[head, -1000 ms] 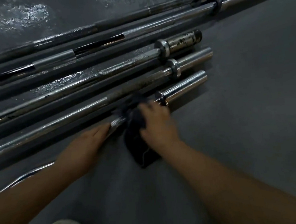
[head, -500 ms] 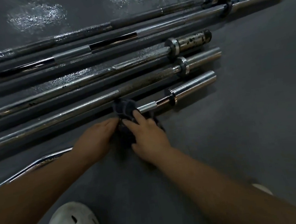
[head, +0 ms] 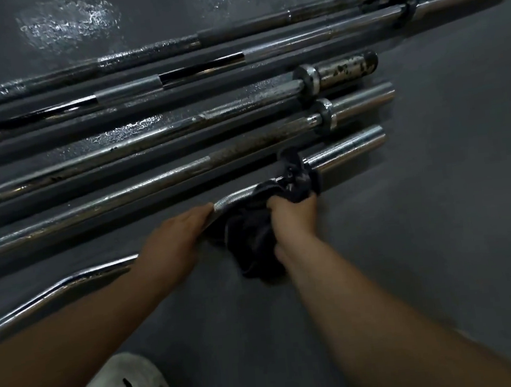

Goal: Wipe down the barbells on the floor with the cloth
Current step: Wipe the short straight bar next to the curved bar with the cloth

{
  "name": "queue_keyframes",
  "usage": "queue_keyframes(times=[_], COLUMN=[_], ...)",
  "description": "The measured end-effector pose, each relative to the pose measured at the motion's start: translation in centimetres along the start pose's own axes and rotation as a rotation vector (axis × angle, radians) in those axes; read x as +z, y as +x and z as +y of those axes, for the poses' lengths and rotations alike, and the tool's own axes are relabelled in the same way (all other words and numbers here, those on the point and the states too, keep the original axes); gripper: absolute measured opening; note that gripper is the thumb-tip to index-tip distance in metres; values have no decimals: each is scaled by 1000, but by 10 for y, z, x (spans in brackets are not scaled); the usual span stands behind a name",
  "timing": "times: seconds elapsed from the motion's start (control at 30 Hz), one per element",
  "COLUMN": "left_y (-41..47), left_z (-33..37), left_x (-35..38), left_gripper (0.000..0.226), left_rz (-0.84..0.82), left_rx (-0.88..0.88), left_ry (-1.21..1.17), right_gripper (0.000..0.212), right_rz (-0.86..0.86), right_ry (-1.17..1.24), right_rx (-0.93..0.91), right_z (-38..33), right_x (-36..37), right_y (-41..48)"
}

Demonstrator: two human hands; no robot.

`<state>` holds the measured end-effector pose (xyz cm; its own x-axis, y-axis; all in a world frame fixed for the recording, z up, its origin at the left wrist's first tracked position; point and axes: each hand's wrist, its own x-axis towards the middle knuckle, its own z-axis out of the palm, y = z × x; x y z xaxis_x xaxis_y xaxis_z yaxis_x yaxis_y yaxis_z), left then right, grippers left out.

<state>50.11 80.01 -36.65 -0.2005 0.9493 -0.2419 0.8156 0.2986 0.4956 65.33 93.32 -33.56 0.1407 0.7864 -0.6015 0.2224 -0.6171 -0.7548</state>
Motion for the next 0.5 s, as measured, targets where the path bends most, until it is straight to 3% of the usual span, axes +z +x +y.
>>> queue_keyframes(times=[0.07, 0.13, 0.2, 0.27, 0.33, 0.47, 0.5], left_y=[1, -1, -2, -3, 0, -1, -2], left_z=[2, 4, 4, 2, 1, 4, 4], left_x=[-4, -10, -9, -3, -4, -11, -10], left_gripper=[70, 67, 67, 73, 76, 75, 74], left_rz=[-2, -1, 10, 12, 8, -20, -10], left_rx=[6, 15, 28, 40, 49, 10, 14], left_ry=[-14, -34, -29, -6, -5, -63, -66], right_gripper=[73, 57, 54, 66, 57, 31, 33], right_rz=[-109, -327, -328, -200, -138, -325, -256], right_ry=[137, 11, -17, 171, 245, 2, 50], right_rx=[184, 214, 300, 409, 395, 329, 269], right_z=[7, 8, 0, -8, -12, -6, -7], right_x=[13, 3, -6, -4, 11, 13, 9], right_y=[-22, -37, -15, 10, -5, -42, -30])
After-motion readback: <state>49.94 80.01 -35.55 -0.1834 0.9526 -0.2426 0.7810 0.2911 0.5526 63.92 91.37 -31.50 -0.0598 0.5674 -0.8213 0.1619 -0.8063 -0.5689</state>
